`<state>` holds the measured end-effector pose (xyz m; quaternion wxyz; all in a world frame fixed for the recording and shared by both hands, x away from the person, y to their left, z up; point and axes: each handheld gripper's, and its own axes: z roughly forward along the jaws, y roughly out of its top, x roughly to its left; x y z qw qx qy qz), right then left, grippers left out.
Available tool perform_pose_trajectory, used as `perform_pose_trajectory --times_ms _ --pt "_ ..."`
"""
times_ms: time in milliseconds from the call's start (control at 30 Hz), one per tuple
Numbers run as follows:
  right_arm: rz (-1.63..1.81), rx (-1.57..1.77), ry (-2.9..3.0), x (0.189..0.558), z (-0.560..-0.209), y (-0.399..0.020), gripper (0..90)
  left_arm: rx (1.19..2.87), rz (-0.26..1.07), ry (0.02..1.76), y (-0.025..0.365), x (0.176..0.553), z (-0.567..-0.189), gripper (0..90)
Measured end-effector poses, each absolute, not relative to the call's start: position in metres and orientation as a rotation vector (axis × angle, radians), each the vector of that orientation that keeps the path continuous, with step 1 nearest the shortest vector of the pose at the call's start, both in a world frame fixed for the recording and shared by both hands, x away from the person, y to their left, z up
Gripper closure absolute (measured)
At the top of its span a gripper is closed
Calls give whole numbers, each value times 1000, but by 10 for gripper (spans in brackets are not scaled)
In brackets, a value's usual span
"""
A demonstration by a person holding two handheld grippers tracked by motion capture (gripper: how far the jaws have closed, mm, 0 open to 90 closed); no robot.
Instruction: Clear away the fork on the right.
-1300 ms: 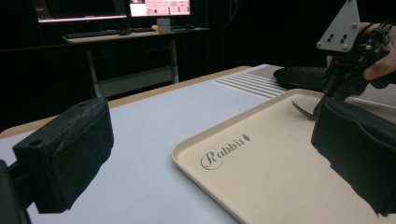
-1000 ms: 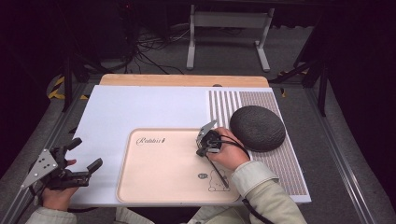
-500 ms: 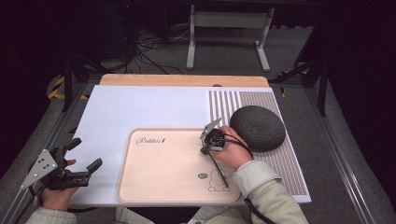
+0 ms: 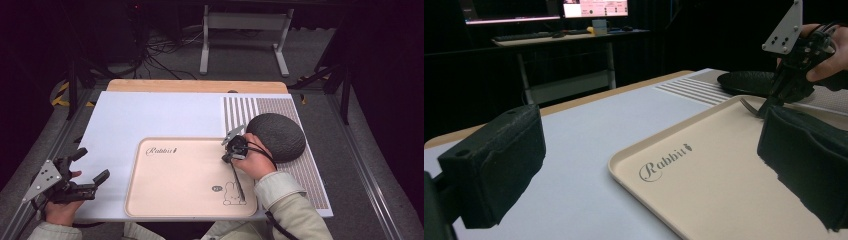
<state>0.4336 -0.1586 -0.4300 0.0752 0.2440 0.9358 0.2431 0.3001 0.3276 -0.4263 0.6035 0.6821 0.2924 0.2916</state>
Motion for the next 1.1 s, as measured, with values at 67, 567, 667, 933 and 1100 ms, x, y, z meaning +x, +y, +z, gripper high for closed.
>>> perform_pose_trajectory --times_ms 67,567,667,933,1100 --pt "723 739 2805 434 -430 -160 900 1579 675 676 328 300 -426 0" --pt "691 807 2777 433 -428 -176 900 1578 674 678 327 300 -427 0" --pt "695 830 2771 433 -428 -180 900 1577 674 679 327 300 -427 0" --pt "696 842 2768 433 -428 -184 900 1584 672 678 327 300 -426 0" --pt "700 839 2766 433 -428 -184 900 1578 674 678 327 301 -427 0"
